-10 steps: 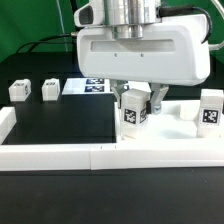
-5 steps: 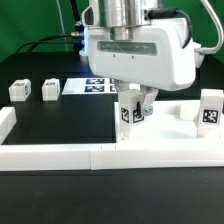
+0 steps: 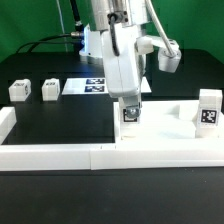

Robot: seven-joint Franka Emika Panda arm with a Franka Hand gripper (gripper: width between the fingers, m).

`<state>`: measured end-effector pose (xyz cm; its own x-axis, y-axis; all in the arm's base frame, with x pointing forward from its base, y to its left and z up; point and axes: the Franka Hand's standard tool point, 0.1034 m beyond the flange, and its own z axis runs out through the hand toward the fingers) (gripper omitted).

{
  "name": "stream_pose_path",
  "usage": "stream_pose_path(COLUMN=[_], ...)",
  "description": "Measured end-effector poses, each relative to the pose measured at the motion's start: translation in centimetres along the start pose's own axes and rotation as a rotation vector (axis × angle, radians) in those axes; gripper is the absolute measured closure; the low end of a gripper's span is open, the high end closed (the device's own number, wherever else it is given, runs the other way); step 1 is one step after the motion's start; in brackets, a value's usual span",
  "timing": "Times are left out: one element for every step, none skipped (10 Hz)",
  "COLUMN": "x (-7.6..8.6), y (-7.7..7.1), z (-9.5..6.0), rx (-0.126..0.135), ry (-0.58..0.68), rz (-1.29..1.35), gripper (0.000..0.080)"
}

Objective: Assemble square table

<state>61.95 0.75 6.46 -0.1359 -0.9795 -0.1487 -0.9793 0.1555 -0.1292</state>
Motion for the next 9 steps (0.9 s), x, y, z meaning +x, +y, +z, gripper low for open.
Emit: stream_pose_path(x=[0.02,-0.07,-0.12,-0.14,-0.08,-0.03,0.04,0.22,0.58], y=[-0.05,-0.36,-0.52,-0.50,-0.47,-0.47,-0.49,-0.54,-0.91], z=[-0.04,-0.25,-0.46,-0.50,-0.43,-0.43,-0.44,-0.49,-0.68], rx=[-0.001,0.001,0.001,0.000,-0.002,-0.003,-0.004,-0.009,-0.015], ry=[0.004,0.012,0.016,0.015,0.016,0.017,0.019,0.025,0.039], rz=[-0.054,-0.227,-0.433,-0.598,-0.617,-0.667,-0.753,-0.855,-1.052], gripper=[0.0431,0.0223,0.0223,0.0170,0.0156,0.0151,0.0151,0.0150,0.0150])
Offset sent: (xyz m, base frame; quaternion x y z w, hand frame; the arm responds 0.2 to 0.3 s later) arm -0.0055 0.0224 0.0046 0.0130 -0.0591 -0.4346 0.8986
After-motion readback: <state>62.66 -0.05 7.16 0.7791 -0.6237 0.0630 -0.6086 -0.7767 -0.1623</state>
